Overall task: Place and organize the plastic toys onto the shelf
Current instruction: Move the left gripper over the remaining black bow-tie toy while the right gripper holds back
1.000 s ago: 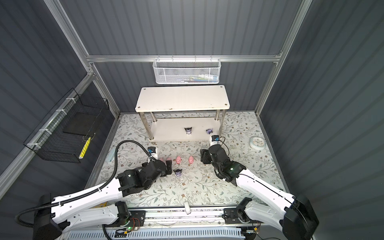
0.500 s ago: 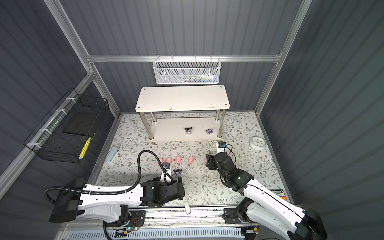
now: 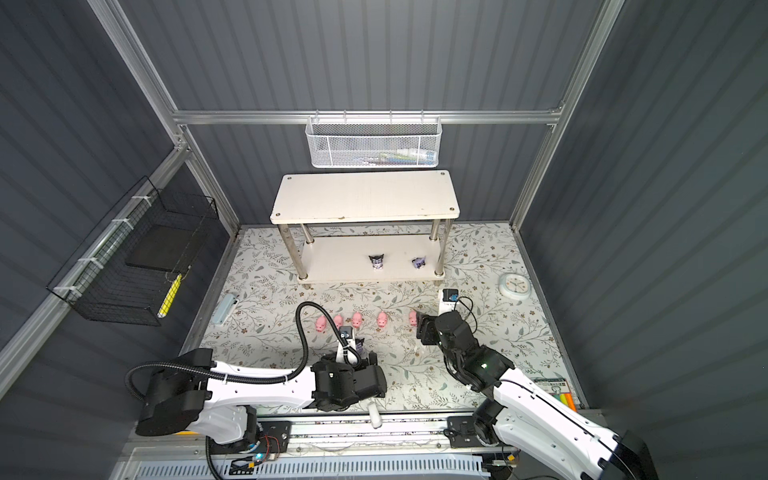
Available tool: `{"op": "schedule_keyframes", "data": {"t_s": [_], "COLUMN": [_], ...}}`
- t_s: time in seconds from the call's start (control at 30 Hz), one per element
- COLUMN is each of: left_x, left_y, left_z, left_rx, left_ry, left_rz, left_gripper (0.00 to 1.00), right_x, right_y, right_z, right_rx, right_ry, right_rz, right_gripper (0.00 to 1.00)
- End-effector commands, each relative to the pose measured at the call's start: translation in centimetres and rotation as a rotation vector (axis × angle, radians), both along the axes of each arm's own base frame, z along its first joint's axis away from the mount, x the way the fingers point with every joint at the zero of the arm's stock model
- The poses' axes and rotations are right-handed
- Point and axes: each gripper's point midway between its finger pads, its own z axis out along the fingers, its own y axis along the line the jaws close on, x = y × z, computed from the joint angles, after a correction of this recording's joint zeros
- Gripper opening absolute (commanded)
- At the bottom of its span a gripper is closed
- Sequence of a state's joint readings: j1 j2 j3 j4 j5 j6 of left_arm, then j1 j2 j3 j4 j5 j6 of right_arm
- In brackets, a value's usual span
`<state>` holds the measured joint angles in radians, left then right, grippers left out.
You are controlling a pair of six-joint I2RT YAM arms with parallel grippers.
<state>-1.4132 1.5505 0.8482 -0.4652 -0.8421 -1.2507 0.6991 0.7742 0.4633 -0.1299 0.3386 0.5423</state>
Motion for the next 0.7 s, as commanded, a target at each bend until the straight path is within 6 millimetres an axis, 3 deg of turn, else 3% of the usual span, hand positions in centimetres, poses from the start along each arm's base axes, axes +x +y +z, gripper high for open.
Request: {"op": "schedule_keyframes", "data": {"t_s": [0.0, 0.67], "left_x": [0.4, 2.3], "left_y": [-0.7, 0.0], "left_z": [0.2, -3.5], "left_rx": [-0.016, 0.039], "left_ry": [-0.029, 0.008], "left_rz": [0.031, 0.085], "left_gripper": [1.0, 0.99], "right_x": [-0.1, 0.5], "right_y": [-0.5, -0.5], "right_z": [-0.4, -0.8], "right_rx": [-0.017, -0.033], "right_ry": [0.005, 0.008], "right_rz": [-0.015, -0.019], "right_gripper": [0.69, 0.7]}}
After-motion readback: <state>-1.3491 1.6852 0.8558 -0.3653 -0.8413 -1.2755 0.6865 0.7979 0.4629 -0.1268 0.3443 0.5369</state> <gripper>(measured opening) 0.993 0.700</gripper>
